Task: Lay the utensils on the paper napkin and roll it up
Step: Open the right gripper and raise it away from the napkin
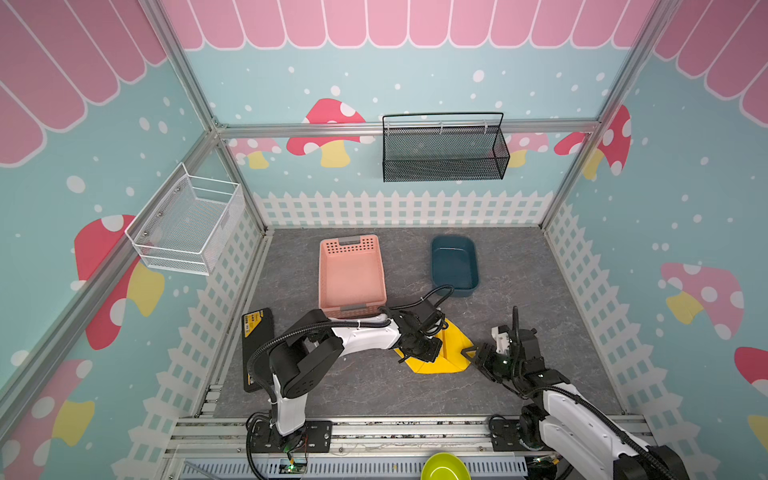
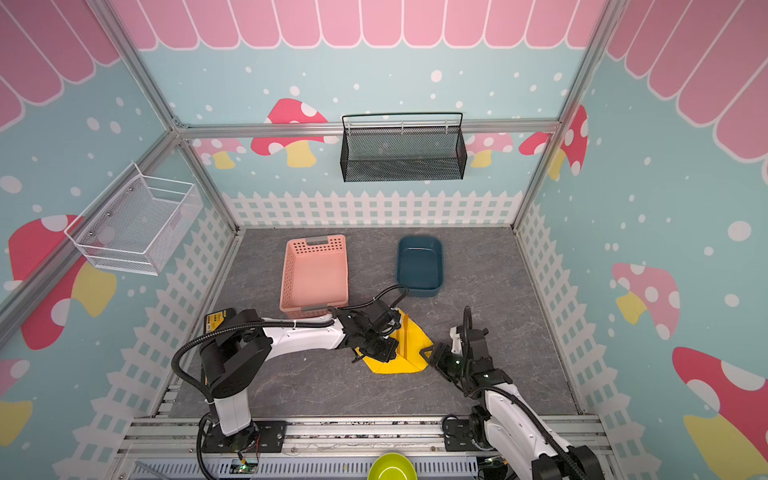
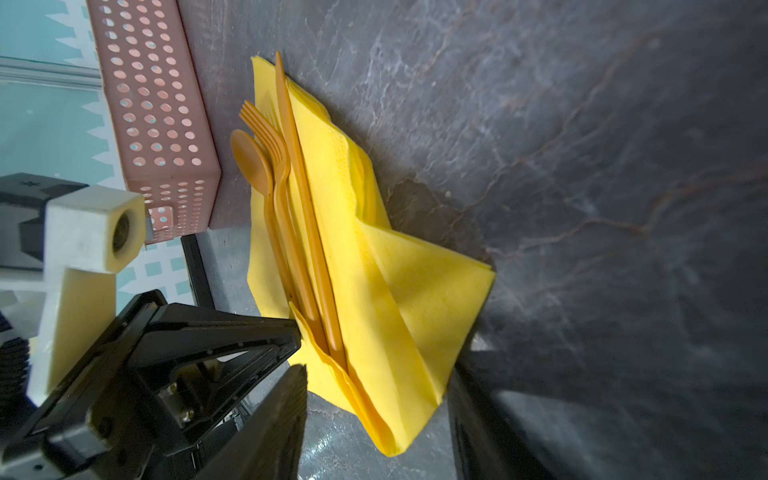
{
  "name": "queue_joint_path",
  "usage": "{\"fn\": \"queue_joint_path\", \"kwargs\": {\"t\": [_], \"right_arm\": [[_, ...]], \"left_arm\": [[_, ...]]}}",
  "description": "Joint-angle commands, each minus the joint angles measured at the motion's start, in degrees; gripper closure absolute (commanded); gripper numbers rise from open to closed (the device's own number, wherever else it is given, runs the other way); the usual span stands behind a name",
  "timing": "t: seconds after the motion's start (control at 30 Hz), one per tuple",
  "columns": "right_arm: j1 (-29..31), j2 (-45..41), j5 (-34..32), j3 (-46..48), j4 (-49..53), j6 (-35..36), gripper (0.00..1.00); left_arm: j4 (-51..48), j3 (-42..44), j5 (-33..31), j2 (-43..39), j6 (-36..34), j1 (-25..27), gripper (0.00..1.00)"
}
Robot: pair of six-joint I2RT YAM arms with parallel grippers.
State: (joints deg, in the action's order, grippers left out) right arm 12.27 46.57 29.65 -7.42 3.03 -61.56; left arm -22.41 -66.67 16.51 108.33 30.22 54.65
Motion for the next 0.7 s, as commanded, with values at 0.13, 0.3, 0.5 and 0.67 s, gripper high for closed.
{"fn": "queue_joint_path", "kwargs": {"t": [0.13, 0.3, 0.5, 0.67], "right_arm": [[-1.77, -3.82, 0.76, 1.51, -1.57, -2.87, 0.51], [-2.34, -5.06, 0.75, 1.62, -1.6, -2.46, 0.61], [-2.81, -4.75, 0.2, 1.44, -1.6, -1.14, 0.71], [-3.04, -2.36, -0.47, 0.83, -1.44, 0.61, 0.72]], "left_arm": [[0.47, -0.77, 0.19, 0.91, 0.37, -0.16, 0.98], [0.53, -0.71, 0.11, 0.91, 0.37, -0.17, 0.98], [0.46, -0.65, 0.1, 0.91, 0.37, -0.17, 0.98], [0.51, -0.65, 0.05, 0.79, 0.37, -0.21, 0.98]]}}
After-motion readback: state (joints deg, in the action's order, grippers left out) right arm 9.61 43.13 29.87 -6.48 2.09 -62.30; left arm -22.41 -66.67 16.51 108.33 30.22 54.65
